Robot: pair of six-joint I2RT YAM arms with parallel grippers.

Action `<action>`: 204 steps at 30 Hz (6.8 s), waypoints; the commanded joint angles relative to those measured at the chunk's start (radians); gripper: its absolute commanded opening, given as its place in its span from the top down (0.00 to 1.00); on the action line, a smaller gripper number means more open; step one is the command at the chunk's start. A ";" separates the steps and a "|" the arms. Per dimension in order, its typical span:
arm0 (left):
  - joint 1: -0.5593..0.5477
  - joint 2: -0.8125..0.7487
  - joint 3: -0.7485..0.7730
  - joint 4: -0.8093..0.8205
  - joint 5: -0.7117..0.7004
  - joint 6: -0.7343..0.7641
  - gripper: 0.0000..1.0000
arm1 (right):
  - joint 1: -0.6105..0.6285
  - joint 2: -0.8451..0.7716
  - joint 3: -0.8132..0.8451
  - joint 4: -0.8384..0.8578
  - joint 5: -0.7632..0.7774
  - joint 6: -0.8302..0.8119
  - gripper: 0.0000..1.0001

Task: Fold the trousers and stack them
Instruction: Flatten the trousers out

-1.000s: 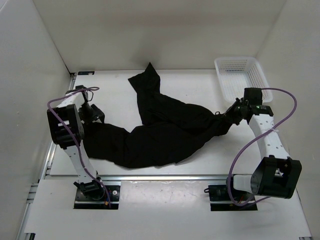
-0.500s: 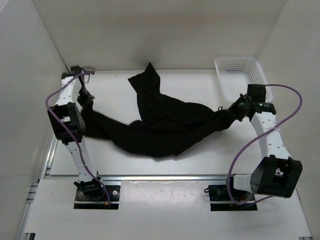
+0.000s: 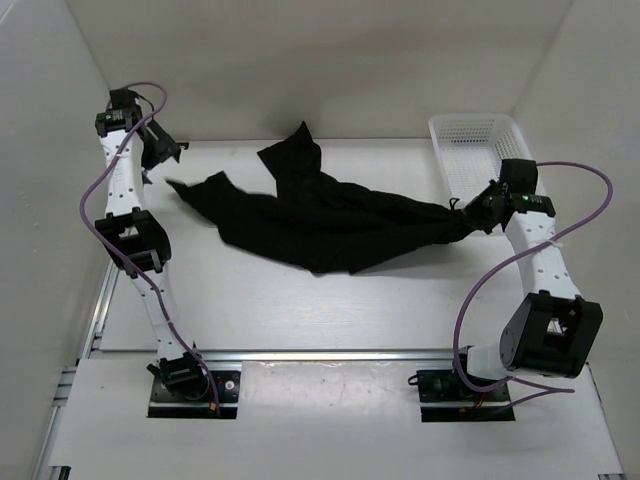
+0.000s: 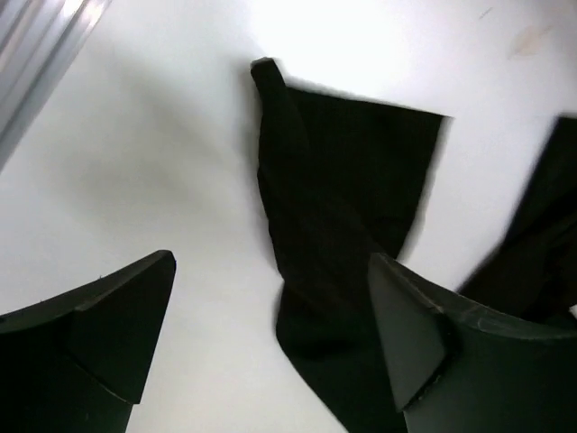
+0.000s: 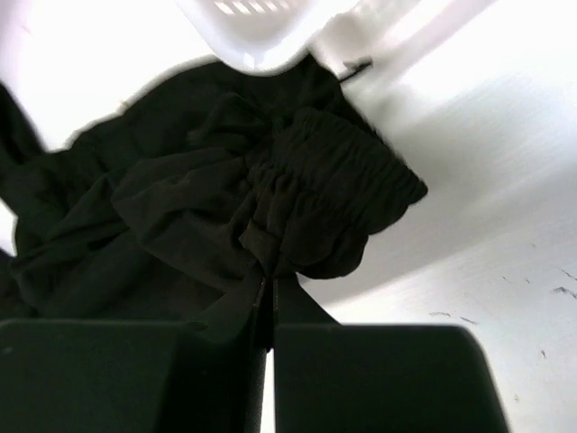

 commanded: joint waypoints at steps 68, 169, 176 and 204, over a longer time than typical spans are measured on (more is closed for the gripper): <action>-0.007 -0.295 -0.521 0.088 0.012 -0.007 0.56 | -0.027 -0.256 -0.202 -0.030 0.019 -0.100 0.99; -0.576 0.302 0.003 0.194 0.281 0.024 0.08 | 0.065 0.310 -0.138 0.090 0.036 0.052 0.40; -0.585 0.291 0.003 0.224 0.359 0.024 0.67 | 0.103 0.388 -0.105 0.110 0.130 0.093 0.76; -0.272 -0.415 -0.659 0.186 -0.017 0.064 0.11 | 0.085 -0.034 -0.236 -0.027 0.275 -0.041 1.00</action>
